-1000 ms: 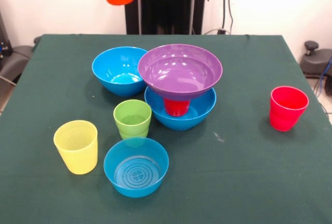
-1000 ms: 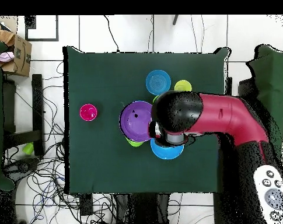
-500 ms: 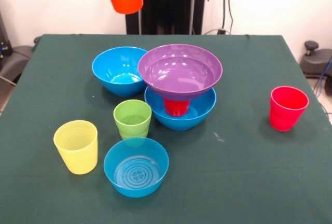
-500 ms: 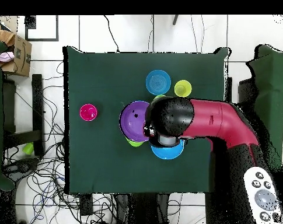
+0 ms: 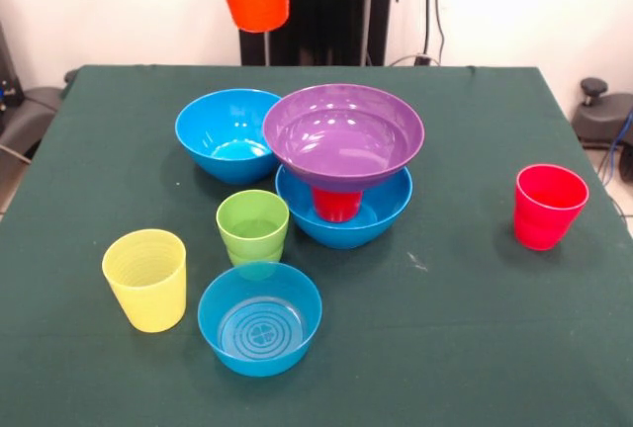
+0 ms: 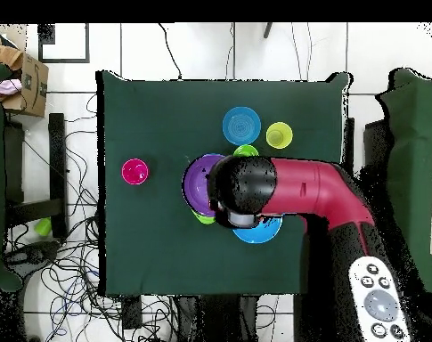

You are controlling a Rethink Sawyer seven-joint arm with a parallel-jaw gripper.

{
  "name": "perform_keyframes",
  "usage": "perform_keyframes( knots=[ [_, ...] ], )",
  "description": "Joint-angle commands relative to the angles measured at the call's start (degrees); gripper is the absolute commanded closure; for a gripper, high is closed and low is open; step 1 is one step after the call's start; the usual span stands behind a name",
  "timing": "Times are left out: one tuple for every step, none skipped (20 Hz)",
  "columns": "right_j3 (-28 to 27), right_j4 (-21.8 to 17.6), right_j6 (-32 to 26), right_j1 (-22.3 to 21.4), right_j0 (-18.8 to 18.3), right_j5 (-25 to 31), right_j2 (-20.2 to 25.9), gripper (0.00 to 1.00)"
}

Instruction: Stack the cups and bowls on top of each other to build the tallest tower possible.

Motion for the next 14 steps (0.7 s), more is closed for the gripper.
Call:
perform_keyframes(
  knots=[
    [5.33,-1.02,15.60,3.21,5.69,-7.95,-4.21,1.00],
    [5.76,-0.72,15.90,3.20,6.17,-8.49,-4.56,1.00],
    [5.92,-0.57,16.17,3.16,6.59,-8.76,-4.88,1.00],
    [6.08,-0.41,16.44,3.13,7.00,-9.03,-5.20,1.00],
    [6.23,-0.44,16.64,3.24,7.33,-9.46,-5.51,1.00],
    [6.43,-0.74,17.03,3.56,7.72,-10.43,-5.88,1.00],
    [6.34,-0.72,17.15,4.17,8.00,-10.98,-5.97,1.00],
    [6.62,-0.70,17.20,4.70,8.10,-11.92,-6.02,1.00],
    [6.49,-0.78,17.36,5.11,8.30,-12.25,-6.14,1.00],
    [6.58,-0.84,17.60,5.33,8.47,-12.71,-6.29,1.00],
    [6.67,-0.90,17.83,5.56,8.65,-13.16,-6.44,1.00],
    [7.01,-0.80,18.09,5.57,8.81,-13.64,-6.58,1.00],
    [6.97,-0.80,18.27,5.75,8.99,-13.77,-6.73,1.00],
    [6.83,-0.89,18.42,5.88,9.23,-13.90,-6.97,1.00]
  ],
)
